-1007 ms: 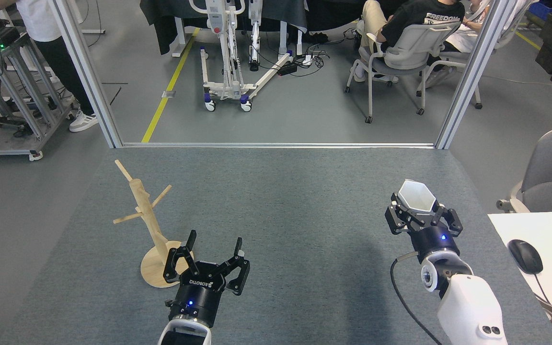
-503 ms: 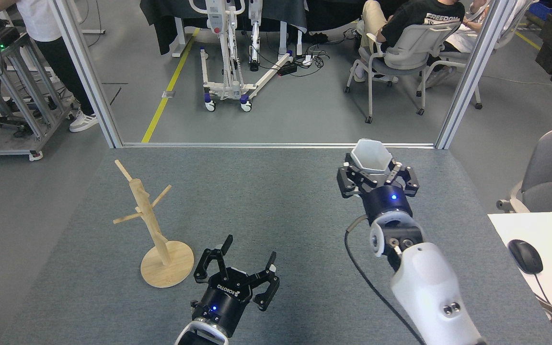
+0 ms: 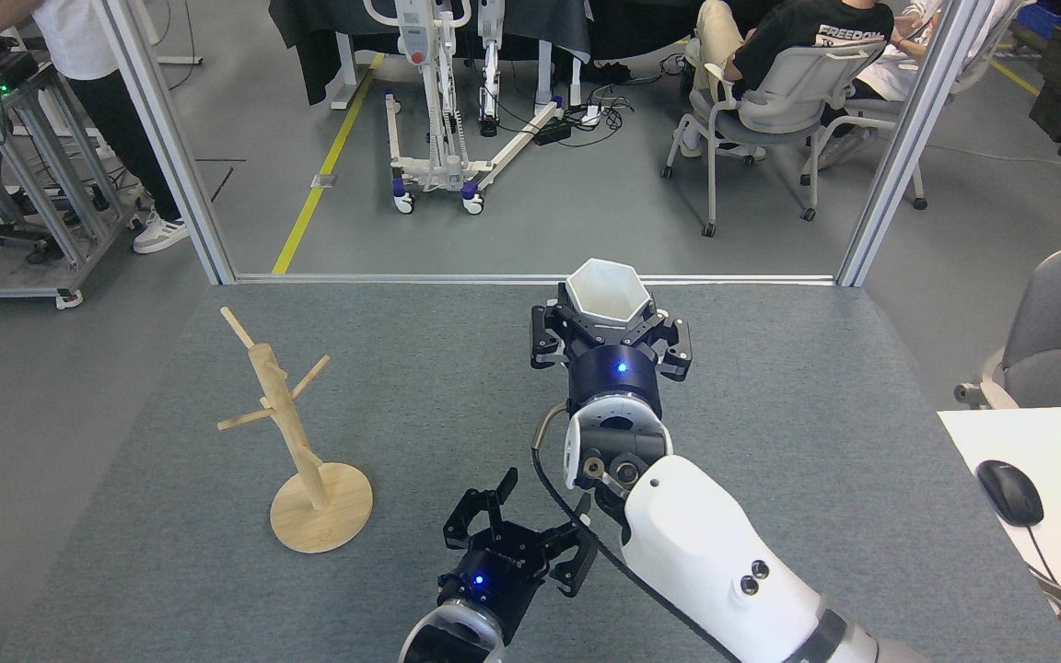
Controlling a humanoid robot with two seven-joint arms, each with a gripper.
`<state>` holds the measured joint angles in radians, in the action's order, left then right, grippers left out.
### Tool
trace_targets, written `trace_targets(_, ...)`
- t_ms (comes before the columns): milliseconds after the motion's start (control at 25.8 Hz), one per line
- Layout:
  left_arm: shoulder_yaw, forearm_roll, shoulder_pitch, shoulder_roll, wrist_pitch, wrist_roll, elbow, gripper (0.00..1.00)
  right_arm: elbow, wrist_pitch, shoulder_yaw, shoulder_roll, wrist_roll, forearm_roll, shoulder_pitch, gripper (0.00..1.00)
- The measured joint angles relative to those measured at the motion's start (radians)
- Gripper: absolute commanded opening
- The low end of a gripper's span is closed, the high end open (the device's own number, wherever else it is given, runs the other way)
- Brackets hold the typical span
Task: Hang cup on storage rack
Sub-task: 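Carry the cup with the right gripper toward the left gripper, then grasp the cup's base with the left gripper beneath the right gripper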
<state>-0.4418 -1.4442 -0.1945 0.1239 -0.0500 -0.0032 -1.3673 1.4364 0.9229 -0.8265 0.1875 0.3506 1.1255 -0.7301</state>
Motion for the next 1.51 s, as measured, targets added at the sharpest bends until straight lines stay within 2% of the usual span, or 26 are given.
trace_targets(232,-0.011,0.012,-0.046,0.01,-0.067,-0.023,-0.002,0.96,0.005,0.015,-0.037,0.006,0.012,-0.027,-0.004,0.0)
trace_targets(503,-0.012,0.018,-0.131,0.013,-0.098,-0.059,0.014,0.96,-0.121,-0.129,-0.035,0.04,0.015,-0.162,-0.076,0.0)
trace_targets(620,-0.012,0.03,-0.171,0.014,-0.102,-0.08,0.034,0.96,-0.139,-0.16,-0.031,0.044,0.008,-0.192,-0.089,0.0)
trace_targets(1510,-0.017,0.081,-0.346,0.019,-0.096,-0.09,0.202,0.96,-0.145,-0.171,-0.031,0.008,0.003,-0.197,-0.089,0.0)
